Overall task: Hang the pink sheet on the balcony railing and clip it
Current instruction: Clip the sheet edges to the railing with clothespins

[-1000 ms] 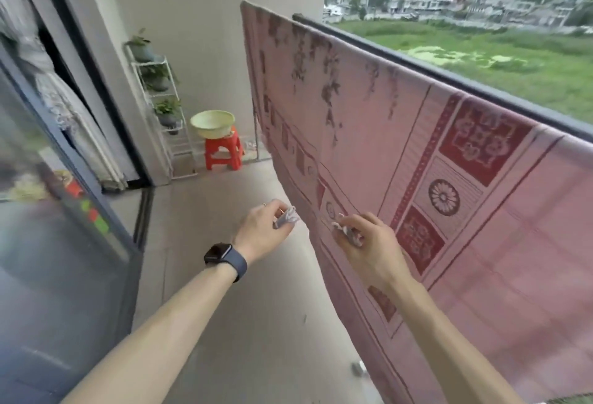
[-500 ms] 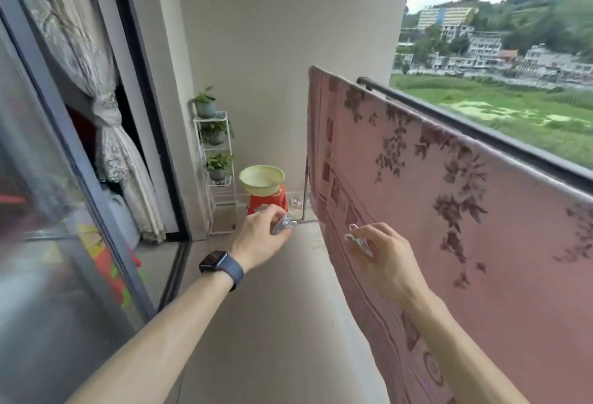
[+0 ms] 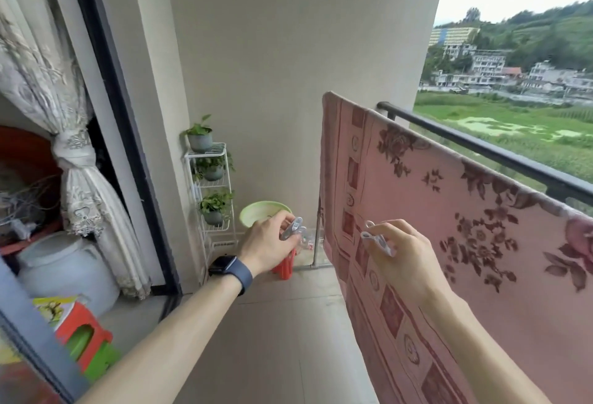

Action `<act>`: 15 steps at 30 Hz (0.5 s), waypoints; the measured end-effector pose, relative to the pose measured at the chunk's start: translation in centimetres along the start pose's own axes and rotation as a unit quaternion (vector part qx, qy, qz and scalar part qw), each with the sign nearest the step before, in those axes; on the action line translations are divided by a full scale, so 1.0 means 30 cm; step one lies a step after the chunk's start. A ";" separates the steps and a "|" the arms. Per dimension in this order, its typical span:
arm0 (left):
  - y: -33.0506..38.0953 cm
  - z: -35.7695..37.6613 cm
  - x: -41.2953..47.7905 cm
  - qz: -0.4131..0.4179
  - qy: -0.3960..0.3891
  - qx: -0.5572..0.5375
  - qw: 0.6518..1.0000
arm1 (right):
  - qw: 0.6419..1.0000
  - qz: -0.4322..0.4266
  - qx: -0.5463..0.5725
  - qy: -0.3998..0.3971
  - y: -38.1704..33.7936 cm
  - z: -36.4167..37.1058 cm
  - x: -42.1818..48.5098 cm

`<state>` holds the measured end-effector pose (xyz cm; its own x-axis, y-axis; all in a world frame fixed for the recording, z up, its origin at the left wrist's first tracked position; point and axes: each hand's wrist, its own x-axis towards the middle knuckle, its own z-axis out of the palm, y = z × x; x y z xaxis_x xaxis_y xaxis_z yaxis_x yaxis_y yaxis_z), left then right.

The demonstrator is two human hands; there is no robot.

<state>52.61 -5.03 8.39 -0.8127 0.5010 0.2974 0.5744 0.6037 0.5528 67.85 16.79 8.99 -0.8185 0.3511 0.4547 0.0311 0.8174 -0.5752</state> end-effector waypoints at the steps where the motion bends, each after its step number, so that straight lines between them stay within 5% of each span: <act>1: -0.029 0.008 0.081 -0.003 0.002 0.004 1.000 | 1.000 0.002 0.005 -0.002 0.030 0.033 0.079; 15: -0.435 0.157 1.125 0.001 -0.009 0.005 1.000 | 0.999 -0.006 -0.044 -0.026 0.283 0.476 1.065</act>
<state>18.16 6.91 7.55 -0.8101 0.5133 0.2833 0.5764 0.6091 0.5447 33.75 28.42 8.92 -0.8476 0.3184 0.4245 0.0688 0.8592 -0.5070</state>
